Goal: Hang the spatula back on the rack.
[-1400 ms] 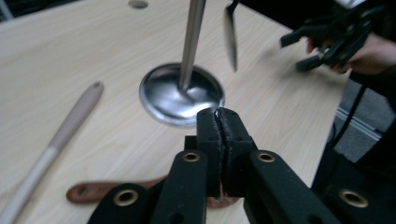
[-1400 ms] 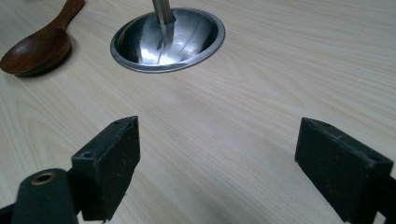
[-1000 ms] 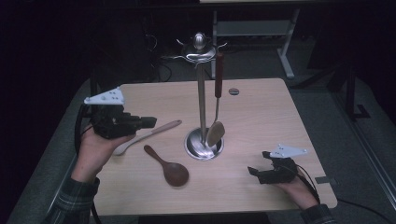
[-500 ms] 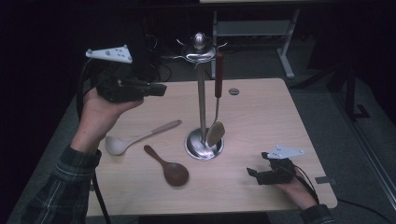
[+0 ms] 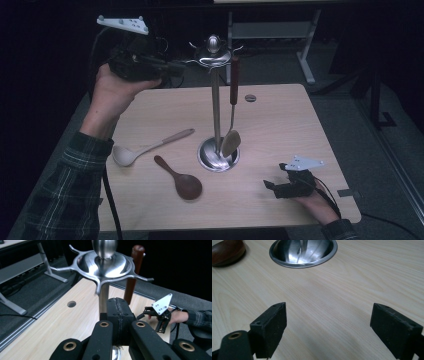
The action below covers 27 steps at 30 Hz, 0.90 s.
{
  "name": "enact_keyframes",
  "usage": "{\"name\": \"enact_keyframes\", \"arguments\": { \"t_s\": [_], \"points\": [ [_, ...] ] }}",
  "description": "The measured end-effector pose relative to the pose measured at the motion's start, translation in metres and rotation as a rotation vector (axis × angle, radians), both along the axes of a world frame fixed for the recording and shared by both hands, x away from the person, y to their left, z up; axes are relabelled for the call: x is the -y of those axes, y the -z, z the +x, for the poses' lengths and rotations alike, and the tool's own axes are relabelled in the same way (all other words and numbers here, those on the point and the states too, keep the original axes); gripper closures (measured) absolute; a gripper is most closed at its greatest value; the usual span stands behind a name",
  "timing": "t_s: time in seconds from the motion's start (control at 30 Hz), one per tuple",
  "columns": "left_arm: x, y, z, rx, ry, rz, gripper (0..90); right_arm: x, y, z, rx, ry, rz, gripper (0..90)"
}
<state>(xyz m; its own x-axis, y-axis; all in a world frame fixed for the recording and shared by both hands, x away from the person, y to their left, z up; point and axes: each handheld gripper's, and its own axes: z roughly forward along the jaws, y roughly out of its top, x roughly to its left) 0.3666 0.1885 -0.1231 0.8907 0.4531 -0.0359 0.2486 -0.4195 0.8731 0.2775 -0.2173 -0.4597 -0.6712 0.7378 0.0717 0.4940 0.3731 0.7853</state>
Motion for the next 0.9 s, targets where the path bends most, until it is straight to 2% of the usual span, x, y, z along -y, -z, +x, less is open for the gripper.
{"name": "enact_keyframes", "arguments": {
  "t_s": [0.23,0.43,0.67,0.9],
  "points": [
    [0.003,-0.002,0.008,0.003,-0.011,0.002,89.8,0.0,0.0,0.0,0.003,0.004,-0.004,13.4],
    [0.004,-0.004,0.011,0.025,-0.028,0.005,89.8,0.0,0.0,0.0,0.008,0.002,-0.001,13.4],
    [0.002,-0.004,0.018,0.025,-0.05,0.004,89.8,-0.002,0.001,0.0,0.006,-0.001,-0.004,13.3],
    [0.0,-0.002,0.016,0.035,-0.061,0.018,89.8,-0.001,0.001,0.0,0.011,-0.006,-0.001,13.3]
  ]
}}
